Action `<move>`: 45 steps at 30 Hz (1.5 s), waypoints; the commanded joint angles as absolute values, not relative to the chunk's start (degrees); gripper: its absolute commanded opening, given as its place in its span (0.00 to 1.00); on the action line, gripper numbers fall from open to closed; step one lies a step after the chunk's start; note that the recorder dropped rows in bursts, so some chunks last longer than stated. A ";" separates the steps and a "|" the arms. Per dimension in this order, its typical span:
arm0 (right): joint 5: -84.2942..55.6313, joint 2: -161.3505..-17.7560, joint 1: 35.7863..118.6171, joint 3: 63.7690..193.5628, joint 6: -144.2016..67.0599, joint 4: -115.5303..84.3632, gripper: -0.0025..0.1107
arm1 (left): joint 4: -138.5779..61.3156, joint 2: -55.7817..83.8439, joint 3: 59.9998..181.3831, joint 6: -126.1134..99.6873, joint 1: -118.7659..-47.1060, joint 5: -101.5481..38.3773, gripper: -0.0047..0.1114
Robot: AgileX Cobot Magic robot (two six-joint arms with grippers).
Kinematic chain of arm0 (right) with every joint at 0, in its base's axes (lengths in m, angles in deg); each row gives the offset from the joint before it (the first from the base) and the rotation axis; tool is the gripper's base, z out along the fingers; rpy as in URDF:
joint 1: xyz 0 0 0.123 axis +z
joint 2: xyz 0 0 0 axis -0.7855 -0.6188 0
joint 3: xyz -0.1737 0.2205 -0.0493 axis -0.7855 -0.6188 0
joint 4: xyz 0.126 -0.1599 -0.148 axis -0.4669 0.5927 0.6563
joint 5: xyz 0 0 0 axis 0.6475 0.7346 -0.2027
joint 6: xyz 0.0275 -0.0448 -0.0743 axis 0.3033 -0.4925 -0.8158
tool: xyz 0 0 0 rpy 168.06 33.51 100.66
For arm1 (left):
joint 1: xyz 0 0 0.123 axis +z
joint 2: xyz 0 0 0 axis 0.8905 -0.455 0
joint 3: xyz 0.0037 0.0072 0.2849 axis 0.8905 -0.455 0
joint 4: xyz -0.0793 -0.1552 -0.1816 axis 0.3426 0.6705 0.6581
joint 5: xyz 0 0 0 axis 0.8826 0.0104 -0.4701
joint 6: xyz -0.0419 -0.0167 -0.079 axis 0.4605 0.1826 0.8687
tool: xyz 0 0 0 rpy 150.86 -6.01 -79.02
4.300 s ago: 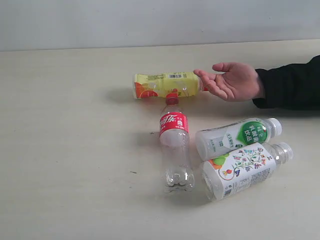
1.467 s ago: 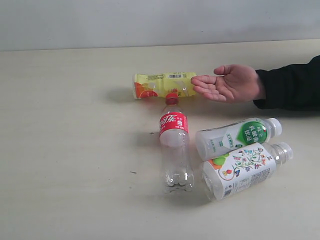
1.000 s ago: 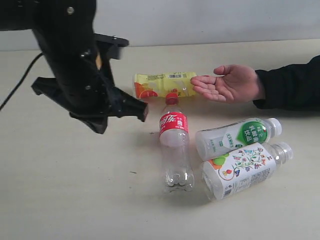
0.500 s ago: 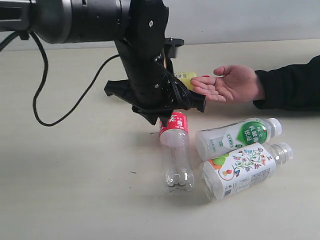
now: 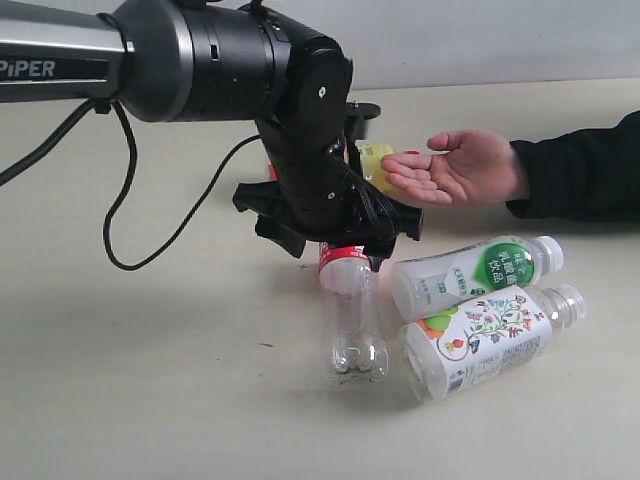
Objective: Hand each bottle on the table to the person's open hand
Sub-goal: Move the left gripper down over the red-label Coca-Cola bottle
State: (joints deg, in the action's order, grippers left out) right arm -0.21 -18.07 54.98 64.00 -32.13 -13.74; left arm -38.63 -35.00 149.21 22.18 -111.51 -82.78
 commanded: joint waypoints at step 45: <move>-0.75 -17.76 54.64 63.77 -32.07 -13.74 0.02 | -35.06 -34.82 146.66 21.89 -111.66 -78.79 0.70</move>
State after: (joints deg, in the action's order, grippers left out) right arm -0.21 -18.07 54.98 64.00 -32.13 -13.74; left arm -34.66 -35.11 146.84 21.94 -111.51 -79.15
